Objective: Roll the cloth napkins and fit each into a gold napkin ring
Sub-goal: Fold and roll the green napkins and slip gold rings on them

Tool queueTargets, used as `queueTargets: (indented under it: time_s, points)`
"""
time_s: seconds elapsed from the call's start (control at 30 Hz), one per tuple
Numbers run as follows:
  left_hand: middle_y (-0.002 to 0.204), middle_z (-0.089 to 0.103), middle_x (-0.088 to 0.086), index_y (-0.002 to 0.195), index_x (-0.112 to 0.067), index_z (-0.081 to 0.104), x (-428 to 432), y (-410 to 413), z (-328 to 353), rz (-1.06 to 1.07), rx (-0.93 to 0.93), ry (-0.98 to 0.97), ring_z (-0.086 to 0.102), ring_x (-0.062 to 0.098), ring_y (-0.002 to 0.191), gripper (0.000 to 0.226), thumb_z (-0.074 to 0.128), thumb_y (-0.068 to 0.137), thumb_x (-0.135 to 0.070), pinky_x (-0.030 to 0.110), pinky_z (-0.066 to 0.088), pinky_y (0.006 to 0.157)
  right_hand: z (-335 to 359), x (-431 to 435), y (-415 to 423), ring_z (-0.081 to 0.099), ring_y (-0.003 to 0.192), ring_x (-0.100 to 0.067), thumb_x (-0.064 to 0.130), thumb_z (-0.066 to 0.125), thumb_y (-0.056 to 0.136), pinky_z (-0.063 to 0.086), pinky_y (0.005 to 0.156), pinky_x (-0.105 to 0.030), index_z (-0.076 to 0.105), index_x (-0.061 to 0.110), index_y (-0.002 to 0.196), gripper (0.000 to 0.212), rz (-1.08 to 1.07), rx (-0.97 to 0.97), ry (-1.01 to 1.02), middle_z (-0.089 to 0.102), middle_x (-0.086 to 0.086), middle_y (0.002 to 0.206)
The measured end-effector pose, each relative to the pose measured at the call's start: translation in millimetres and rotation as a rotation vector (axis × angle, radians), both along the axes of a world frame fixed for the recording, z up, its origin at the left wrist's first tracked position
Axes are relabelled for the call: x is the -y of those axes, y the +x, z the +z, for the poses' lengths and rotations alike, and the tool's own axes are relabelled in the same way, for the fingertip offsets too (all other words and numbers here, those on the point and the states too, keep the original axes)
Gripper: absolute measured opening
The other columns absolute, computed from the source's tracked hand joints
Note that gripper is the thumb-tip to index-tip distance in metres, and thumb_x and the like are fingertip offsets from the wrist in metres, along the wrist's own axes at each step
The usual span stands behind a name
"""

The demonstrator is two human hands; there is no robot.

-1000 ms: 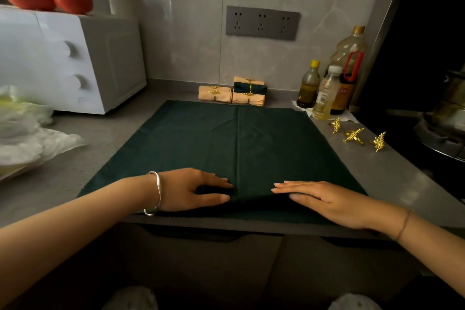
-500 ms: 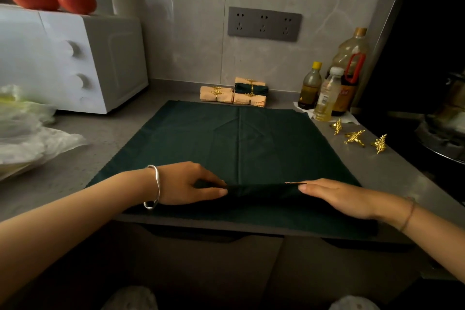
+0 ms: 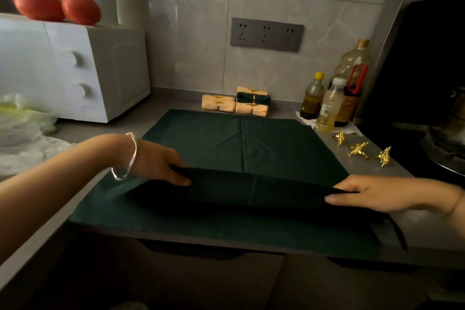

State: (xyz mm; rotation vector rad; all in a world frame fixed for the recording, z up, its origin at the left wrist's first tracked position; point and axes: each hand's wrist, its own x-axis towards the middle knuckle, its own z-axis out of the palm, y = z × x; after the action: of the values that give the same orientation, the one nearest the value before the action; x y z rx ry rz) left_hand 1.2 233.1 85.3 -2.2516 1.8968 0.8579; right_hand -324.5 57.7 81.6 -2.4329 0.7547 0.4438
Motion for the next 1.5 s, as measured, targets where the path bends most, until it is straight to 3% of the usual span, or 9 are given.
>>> queueTargets:
  time_s: [0.07,0.13,0.27,0.43,0.57,0.73,0.93,1.13,1.5]
  points:
    - [0.110,0.063,-0.013,0.107,-0.032,0.059,2.7,3.9,13.4,0.035,-0.064,0.161,0.060,0.007,0.103,0.025,0.055,0.086,-0.045,0.027,0.044,0.099,13.4,7.3,-2.1,0.053,0.073,-0.010,0.059,0.050,0.076,0.043,0.066,-0.015,0.062,0.004,0.102,0.063,-0.035,-0.077,0.088,0.055,-0.005,0.087]
    - [0.100,0.071,-0.011,0.103,-0.027,0.064,7.1,7.6,22.7,0.016,-0.215,0.282,0.066,0.008,0.095,0.022,0.056,0.086,-0.039,0.026,0.050,0.089,26.0,15.2,-4.1,0.062,0.078,-0.006,0.047,0.056,0.077,0.048,0.069,-0.014,0.066,0.014,0.098,0.040,-0.052,-0.135,0.209,0.064,-0.003,0.097]
    - [0.098,0.073,0.001,0.102,-0.016,0.067,27.7,26.5,27.5,0.071,-0.271,0.249,0.069,0.018,0.093,0.036,0.063,0.078,-0.041,0.034,0.051,0.091,39.3,36.9,1.6,0.069,0.086,-0.014,0.037,0.061,0.082,0.051,0.071,-0.020,0.074,0.025,0.086,0.018,-0.038,-0.089,0.307,0.073,-0.002,0.096]
    - [0.097,0.069,-0.004,0.096,-0.024,0.067,74.7,52.6,13.3,0.231,-0.211,-0.032,0.065,0.015,0.092,0.029,0.065,0.076,-0.044,0.032,0.049,0.092,31.0,88.6,32.8,0.069,0.086,-0.007,0.030,0.064,0.082,0.052,0.070,-0.015,0.071,0.020,0.098,0.020,-0.191,0.117,0.042,0.074,0.009,0.093]
    - [0.081,0.062,-0.007,0.102,-0.015,0.069,120.1,71.3,-15.1,0.262,-0.031,-0.265,0.058,0.011,0.078,0.027,0.064,0.084,-0.035,0.019,0.045,0.069,4.3,139.6,68.1,0.065,0.082,0.002,0.032,0.062,0.087,0.048,0.074,-0.012,0.069,0.031,0.087,0.007,-0.129,0.240,-0.217,0.071,0.013,0.088]
    - [0.088,0.060,0.004,0.100,-0.010,0.066,162.1,89.9,-47.2,0.358,0.180,-0.421,0.057,0.018,0.080,0.030,0.063,0.085,-0.037,0.027,0.045,0.069,-33.0,195.3,107.6,0.060,0.089,-0.004,0.030,0.056,0.092,0.048,0.088,-0.028,0.064,0.030,0.090,0.008,-0.105,0.219,-0.400,0.066,0.008,0.098]
    - [0.091,0.057,-0.001,0.104,-0.017,0.064,185.4,103.5,-69.7,0.420,0.244,-0.477,0.057,0.015,0.085,0.025,0.057,0.089,-0.037,0.025,0.047,0.070,-61.8,223.3,133.4,0.056,0.093,-0.010,0.035,0.064,0.086,0.047,0.084,-0.026,0.060,0.028,0.090,0.009,-0.170,0.228,-0.521,0.060,0.007,0.102]
    - [0.112,0.060,0.002,0.116,-0.021,0.058,196.8,107.2,-78.9,0.415,0.343,-0.510,0.057,0.018,0.099,0.030,0.054,0.091,-0.037,0.028,0.048,0.079,-73.0,233.3,146.7,0.057,0.089,-0.011,0.031,0.062,0.088,0.048,0.080,-0.027,0.061,0.025,0.089,0.007,-0.226,0.287,-0.528,0.062,0.004,0.096]
    - [0.116,0.059,0.005,0.120,-0.018,0.055,210.8,103.2,-80.3,0.447,0.418,-0.502,0.057,0.021,0.104,0.032,0.052,0.093,-0.036,0.032,0.048,0.085,-77.2,231.7,153.5,0.055,0.083,-0.011,0.030,0.062,0.089,0.044,0.073,-0.025,0.057,0.026,0.088,0.006,-0.289,0.274,-0.586,0.063,0.002,0.098]
